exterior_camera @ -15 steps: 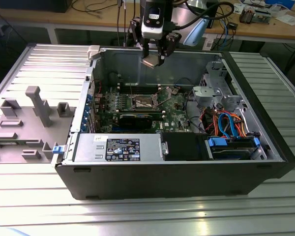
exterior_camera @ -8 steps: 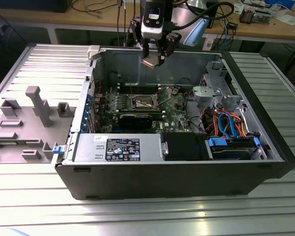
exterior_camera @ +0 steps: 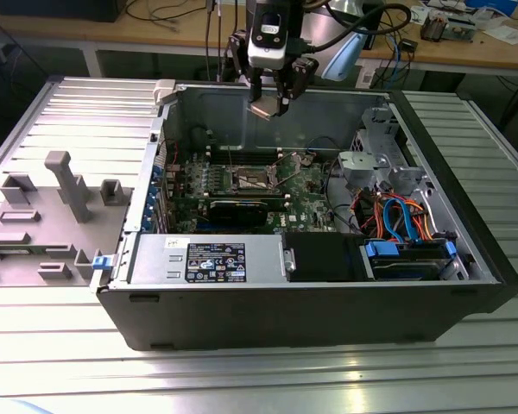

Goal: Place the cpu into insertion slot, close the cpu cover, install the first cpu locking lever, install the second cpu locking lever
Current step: 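Place the cpu into insertion slot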

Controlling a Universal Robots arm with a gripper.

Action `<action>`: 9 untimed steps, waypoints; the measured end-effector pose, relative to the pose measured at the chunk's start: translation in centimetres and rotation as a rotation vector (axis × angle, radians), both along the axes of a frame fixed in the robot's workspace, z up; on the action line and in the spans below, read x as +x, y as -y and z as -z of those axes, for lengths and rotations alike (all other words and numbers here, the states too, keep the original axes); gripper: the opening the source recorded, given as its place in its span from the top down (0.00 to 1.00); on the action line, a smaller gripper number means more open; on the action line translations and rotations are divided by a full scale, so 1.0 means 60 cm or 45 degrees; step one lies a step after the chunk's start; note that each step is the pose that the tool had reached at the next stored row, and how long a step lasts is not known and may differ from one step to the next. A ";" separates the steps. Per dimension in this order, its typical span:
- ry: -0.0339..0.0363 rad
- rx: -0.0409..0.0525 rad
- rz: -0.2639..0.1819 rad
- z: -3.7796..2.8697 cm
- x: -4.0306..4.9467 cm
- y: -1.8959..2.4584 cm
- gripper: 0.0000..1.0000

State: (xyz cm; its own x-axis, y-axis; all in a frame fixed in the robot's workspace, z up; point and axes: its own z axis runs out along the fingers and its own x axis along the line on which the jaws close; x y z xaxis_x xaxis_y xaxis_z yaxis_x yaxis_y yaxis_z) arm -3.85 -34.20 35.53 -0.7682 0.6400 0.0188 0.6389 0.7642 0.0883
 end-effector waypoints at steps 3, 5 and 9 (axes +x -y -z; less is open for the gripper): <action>0.0000 0.000 0.000 0.000 0.000 0.0001 0.46; 0.0000 0.000 0.000 0.000 0.000 0.0001 0.46; 0.0000 0.000 0.004 0.000 0.000 0.0002 0.46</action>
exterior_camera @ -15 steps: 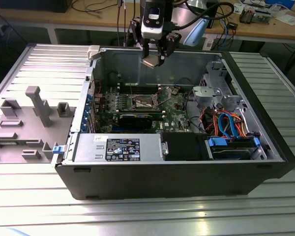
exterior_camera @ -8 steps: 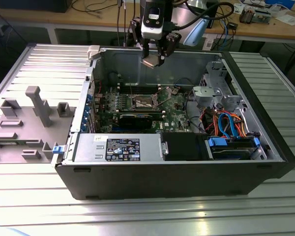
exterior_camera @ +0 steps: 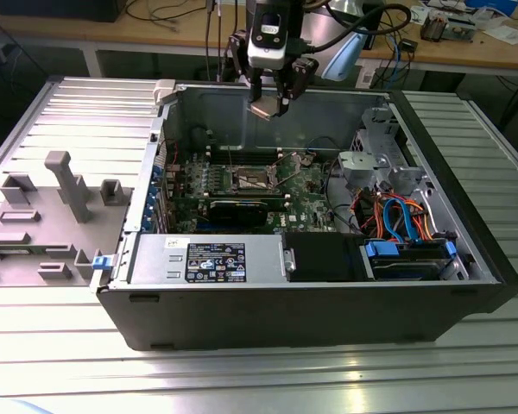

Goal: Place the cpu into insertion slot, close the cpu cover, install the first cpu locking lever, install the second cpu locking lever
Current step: 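Place the cpu into insertion slot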

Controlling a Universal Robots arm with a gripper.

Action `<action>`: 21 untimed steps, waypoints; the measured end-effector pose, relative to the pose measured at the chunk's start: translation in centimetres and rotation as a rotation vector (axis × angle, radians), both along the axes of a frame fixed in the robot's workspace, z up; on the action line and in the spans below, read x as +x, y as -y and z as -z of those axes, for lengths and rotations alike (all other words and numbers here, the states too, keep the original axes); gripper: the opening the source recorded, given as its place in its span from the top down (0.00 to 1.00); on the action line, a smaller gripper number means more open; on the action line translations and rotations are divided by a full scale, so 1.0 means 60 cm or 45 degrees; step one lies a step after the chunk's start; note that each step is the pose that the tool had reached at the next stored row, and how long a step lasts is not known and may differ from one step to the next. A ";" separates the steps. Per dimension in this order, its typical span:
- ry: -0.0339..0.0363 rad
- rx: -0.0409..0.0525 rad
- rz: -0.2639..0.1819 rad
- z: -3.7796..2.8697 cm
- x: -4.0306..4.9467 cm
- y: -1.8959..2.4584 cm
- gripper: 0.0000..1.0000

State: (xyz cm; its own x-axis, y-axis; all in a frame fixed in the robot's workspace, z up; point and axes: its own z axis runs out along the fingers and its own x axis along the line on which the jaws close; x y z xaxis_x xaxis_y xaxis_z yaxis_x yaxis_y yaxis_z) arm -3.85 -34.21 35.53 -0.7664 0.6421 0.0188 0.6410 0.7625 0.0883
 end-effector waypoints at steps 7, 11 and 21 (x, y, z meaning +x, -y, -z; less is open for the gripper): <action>0.0000 0.000 0.034 0.001 0.000 0.0000 0.46; 0.0001 0.000 0.056 0.001 0.000 -0.0001 0.46; 0.0000 0.000 0.105 0.003 0.000 0.0000 0.46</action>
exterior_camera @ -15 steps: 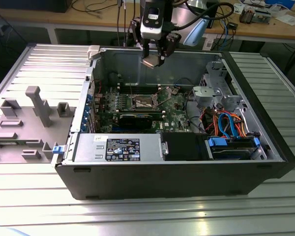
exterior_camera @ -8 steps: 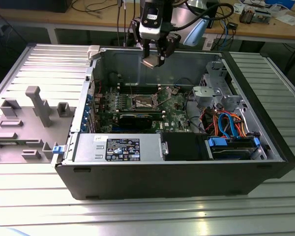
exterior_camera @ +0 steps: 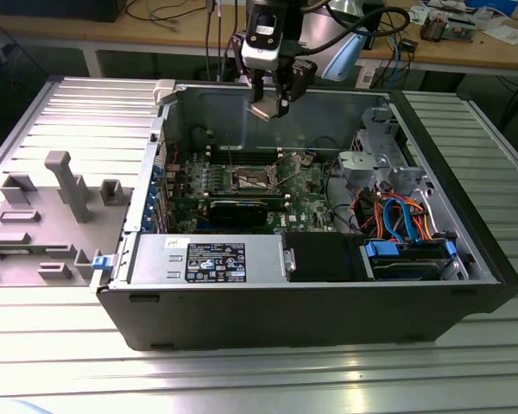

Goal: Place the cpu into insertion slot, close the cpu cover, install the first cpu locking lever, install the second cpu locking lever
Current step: 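Place the cpu into insertion slot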

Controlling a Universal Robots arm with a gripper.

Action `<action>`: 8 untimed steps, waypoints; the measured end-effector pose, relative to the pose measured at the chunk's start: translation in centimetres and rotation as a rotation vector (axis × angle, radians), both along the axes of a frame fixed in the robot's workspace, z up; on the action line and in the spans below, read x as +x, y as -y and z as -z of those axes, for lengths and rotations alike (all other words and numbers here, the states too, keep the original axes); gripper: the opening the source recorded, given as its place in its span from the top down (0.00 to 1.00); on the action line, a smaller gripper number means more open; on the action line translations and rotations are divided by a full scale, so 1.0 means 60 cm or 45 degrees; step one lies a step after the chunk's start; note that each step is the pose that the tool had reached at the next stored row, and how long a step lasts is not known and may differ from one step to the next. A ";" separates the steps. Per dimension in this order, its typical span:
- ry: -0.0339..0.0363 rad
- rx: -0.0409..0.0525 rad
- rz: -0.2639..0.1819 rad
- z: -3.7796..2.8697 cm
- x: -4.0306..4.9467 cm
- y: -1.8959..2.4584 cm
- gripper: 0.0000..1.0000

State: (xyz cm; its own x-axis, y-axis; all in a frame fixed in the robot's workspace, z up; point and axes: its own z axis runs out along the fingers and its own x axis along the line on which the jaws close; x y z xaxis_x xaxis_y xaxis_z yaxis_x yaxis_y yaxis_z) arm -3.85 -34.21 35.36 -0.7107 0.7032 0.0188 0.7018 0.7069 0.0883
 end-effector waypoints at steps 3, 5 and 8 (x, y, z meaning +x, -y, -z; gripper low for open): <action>0.0000 0.000 0.001 0.000 0.000 0.0000 0.46; 0.0001 0.000 0.001 0.000 0.000 0.0000 0.46; 0.0000 0.000 0.002 0.000 0.000 0.0000 0.46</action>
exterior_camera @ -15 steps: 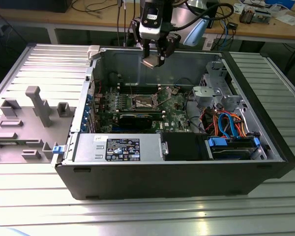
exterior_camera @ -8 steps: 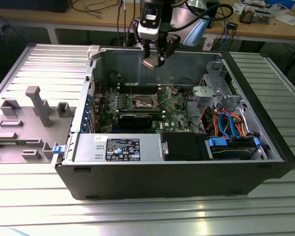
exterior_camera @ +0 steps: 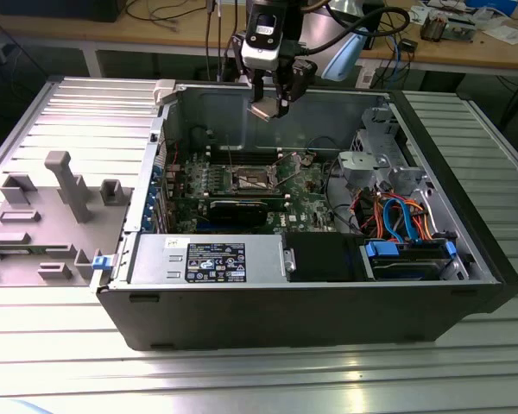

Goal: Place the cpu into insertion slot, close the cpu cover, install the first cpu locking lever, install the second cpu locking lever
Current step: 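Place the cpu into insertion slot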

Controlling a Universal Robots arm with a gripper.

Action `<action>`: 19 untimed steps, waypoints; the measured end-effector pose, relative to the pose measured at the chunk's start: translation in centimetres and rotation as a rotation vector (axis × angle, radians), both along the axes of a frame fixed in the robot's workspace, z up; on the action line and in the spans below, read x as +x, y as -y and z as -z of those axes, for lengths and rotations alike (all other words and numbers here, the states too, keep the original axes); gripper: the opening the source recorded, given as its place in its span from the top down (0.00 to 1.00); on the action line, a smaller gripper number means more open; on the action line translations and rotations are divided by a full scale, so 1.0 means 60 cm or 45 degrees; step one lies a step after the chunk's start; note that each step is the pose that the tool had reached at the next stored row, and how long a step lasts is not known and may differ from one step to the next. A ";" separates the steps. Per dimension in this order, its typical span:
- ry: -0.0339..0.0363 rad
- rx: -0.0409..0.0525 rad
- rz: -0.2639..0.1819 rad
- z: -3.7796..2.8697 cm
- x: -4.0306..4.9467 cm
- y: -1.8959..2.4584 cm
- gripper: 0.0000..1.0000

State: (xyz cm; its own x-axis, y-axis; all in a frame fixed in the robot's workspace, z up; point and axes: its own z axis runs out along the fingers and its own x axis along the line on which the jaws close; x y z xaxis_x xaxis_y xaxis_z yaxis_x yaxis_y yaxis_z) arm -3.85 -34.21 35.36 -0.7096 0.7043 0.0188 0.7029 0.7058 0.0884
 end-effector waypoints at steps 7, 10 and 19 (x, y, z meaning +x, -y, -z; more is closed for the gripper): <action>-0.0001 0.000 0.051 0.000 0.000 0.0000 0.46; 0.0001 0.000 0.056 0.000 0.000 0.0000 0.46; 0.0000 0.000 0.057 0.000 0.000 0.0000 0.46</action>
